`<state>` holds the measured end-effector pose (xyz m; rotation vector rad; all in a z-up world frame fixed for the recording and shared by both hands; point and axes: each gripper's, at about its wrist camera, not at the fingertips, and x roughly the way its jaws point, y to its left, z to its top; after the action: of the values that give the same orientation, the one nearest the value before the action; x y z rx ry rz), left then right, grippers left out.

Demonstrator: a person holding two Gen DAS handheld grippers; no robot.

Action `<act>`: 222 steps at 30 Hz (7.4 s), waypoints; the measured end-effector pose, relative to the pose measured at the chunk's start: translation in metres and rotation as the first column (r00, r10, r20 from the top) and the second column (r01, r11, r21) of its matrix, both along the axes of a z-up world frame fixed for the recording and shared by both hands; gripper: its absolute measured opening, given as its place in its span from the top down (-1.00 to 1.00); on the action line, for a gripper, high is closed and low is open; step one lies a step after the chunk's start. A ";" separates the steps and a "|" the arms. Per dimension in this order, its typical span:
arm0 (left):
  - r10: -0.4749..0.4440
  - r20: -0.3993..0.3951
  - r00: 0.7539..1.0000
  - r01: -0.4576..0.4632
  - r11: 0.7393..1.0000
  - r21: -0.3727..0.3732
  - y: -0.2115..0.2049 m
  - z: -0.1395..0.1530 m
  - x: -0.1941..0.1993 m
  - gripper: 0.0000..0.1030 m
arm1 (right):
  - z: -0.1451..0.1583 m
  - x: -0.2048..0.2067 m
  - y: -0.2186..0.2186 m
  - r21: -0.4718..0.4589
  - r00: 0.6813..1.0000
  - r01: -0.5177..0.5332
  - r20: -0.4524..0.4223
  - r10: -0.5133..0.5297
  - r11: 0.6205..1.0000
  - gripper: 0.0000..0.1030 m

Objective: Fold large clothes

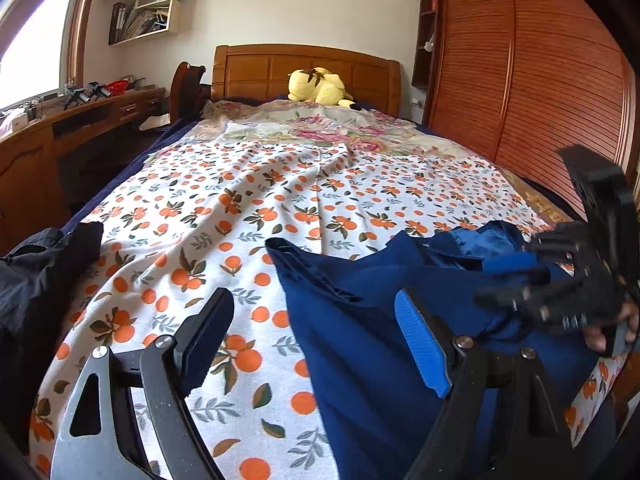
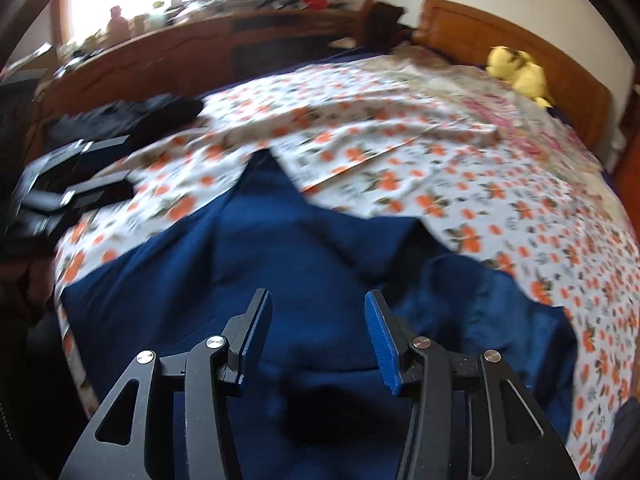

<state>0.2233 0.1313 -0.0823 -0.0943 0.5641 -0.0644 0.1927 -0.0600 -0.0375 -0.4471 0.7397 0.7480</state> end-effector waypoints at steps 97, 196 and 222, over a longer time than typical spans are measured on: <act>-0.056 0.028 0.998 0.057 0.997 -0.042 -0.019 0.004 0.010 -0.62 | -0.014 0.189 0.053 -0.018 0.945 0.312 0.106 -0.308 0.950 0.17; -0.238 -0.093 0.967 0.245 0.967 0.075 -0.192 0.000 -0.039 -0.62 | -0.050 -0.038 -0.240 0.061 0.836 0.549 -0.006 -0.549 0.834 -0.07; -0.204 -0.222 0.953 0.227 0.970 0.084 -0.196 -0.035 -0.041 -0.62 | -0.044 -0.035 -0.252 0.259 0.885 0.464 -0.099 -0.455 0.847 0.68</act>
<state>0.1824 -0.0649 -0.1171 0.0683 0.7896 -0.2386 0.1578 -0.3123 -0.0816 0.0066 0.7247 0.3937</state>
